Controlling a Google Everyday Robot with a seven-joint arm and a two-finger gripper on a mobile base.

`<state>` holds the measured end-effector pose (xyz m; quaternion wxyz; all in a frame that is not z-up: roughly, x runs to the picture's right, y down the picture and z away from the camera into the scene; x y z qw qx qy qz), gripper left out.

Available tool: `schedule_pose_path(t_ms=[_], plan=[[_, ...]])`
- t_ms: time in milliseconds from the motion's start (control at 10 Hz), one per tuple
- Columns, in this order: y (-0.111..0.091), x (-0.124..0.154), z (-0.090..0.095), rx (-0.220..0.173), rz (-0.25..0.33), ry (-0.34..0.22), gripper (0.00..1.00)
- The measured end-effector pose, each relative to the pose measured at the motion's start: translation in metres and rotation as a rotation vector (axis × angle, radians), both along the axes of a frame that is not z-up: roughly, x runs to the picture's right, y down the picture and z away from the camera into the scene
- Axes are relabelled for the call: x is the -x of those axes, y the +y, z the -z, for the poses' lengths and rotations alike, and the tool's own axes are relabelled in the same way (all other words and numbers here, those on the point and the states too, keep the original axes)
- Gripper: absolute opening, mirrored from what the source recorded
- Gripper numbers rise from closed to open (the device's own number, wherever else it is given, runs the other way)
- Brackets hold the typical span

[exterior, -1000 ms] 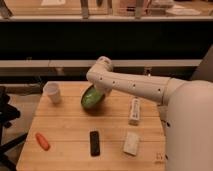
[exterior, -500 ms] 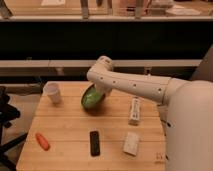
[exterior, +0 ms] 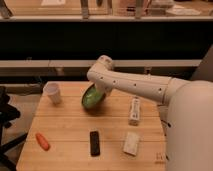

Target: Pick up the ceramic bowl

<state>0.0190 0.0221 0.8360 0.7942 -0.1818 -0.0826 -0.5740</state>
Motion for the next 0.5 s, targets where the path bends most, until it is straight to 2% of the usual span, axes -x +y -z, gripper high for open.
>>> schedule_pose_path(t_ms=[500], plan=[[-0.0015, -0.0027, 0.0009, 0.002, 0.022, -0.006, 0.00]])
